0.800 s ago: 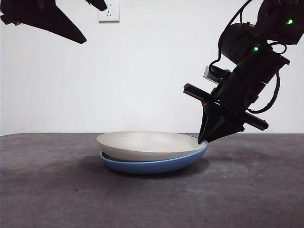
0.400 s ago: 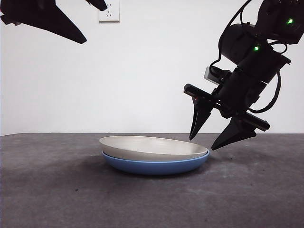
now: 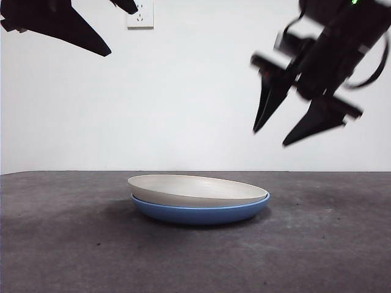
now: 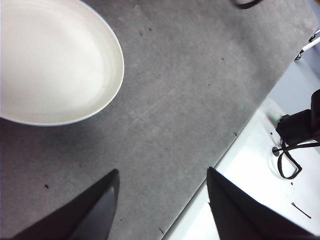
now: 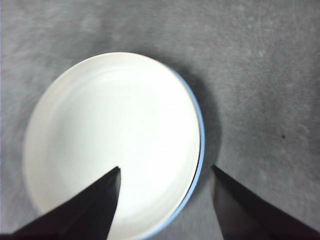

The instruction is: Pick up the white plate, put it on the blue plate, put it on desk

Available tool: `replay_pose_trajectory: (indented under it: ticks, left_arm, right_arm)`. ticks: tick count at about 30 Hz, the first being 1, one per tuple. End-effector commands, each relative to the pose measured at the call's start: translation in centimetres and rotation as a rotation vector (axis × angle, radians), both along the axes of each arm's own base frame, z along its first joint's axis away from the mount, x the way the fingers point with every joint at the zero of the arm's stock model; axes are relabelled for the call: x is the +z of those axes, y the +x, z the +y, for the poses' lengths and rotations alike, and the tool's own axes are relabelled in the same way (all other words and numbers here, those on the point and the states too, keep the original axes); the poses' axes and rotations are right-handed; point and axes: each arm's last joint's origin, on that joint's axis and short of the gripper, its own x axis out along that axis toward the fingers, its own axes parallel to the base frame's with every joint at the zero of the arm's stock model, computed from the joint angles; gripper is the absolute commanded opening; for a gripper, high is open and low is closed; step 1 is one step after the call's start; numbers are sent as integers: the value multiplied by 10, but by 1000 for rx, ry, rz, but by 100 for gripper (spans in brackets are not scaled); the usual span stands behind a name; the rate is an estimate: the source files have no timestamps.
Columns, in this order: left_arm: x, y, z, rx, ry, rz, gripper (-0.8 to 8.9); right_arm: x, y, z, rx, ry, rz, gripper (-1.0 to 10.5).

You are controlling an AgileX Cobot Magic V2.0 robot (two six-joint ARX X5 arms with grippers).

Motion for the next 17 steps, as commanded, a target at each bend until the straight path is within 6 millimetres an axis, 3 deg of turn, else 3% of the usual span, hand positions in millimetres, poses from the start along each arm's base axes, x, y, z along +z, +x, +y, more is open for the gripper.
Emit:
replay_pose_trajectory:
  ticks: [1, 9, 17]
  left_arm:
    - [3, 0, -3, -20, -6, -18, 279]
    - [3, 0, -3, -21, -6, -19, 280]
    - [3, 0, -3, -21, -6, -19, 279]
  right_arm:
    - [23, -16, -2, 80, -33, -69, 281]
    - [69, -86, -26, 190, -73, -112, 280]
    - [87, -142, -42, 269, -81, -106, 280]
